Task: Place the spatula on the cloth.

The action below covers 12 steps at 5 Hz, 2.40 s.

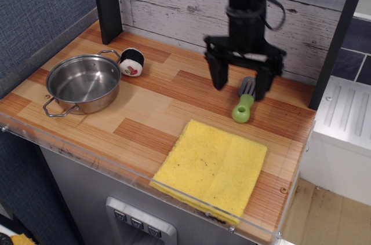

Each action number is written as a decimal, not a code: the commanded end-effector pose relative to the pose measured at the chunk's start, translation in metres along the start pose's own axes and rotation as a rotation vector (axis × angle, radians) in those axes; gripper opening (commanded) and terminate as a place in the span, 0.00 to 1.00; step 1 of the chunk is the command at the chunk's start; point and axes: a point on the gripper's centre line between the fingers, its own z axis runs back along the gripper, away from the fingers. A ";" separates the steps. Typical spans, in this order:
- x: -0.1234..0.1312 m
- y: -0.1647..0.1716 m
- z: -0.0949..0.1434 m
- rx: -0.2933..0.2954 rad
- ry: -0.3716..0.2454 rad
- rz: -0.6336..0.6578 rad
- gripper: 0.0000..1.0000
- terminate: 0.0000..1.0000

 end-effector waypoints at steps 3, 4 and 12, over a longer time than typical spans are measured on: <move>0.011 -0.008 -0.015 0.084 0.054 -0.107 0.00 0.00; 0.012 -0.015 0.014 0.060 0.010 -0.186 0.00 0.00; -0.098 -0.027 0.004 0.048 -0.038 -0.200 1.00 0.00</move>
